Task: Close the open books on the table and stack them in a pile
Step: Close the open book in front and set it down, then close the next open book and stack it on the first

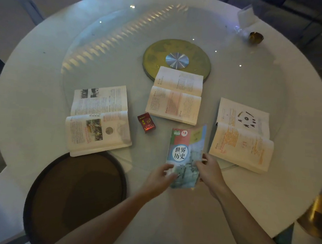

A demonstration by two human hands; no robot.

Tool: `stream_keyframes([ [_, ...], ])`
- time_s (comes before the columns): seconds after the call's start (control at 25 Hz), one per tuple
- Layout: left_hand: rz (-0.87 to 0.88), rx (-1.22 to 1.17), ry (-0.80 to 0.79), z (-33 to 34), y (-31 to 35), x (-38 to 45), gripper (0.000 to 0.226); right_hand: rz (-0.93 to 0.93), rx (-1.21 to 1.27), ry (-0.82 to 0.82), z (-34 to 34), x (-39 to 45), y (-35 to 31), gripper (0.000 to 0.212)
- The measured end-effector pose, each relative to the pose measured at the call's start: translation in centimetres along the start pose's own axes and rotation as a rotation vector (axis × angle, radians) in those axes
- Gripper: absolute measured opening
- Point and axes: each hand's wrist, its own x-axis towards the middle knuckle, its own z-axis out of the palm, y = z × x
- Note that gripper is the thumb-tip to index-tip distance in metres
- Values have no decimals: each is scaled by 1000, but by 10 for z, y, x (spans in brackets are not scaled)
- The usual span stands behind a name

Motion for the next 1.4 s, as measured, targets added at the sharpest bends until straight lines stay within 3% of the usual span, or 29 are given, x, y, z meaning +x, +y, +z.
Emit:
stream_keyframes([
  [0.12,-126,127,194,-7,-21,2,61,123,-25,13,-12,8,27,25],
  [0.2,-218,122,156,-12,-33,4,65,179,10,-5,-16,8,39,29],
  [0.32,-233,149,107,-12,-43,5,49,185,-7,-5,-9,15,54,27],
  [0.52,-209,147,219,-21,-55,11,8,139,-143,-34,13,30,51,26],
  [0.68,-208,243,259,-29,-62,15,13,119,-209,17,27,42,48,16],
  [0.8,-145,293,300,-29,-58,18,8,93,-221,119,31,42,43,24],
  [0.96,-88,261,287,-26,-42,21,15,22,-243,129,31,47,45,34],
  [1.08,-84,361,301,-22,-38,22,22,-16,-335,90,25,50,48,19],
  [1.24,62,505,348,-11,-13,33,30,-60,-367,134,-16,53,39,37],
  [1.4,133,413,222,24,41,74,41,15,-221,281,-91,68,35,54],
])
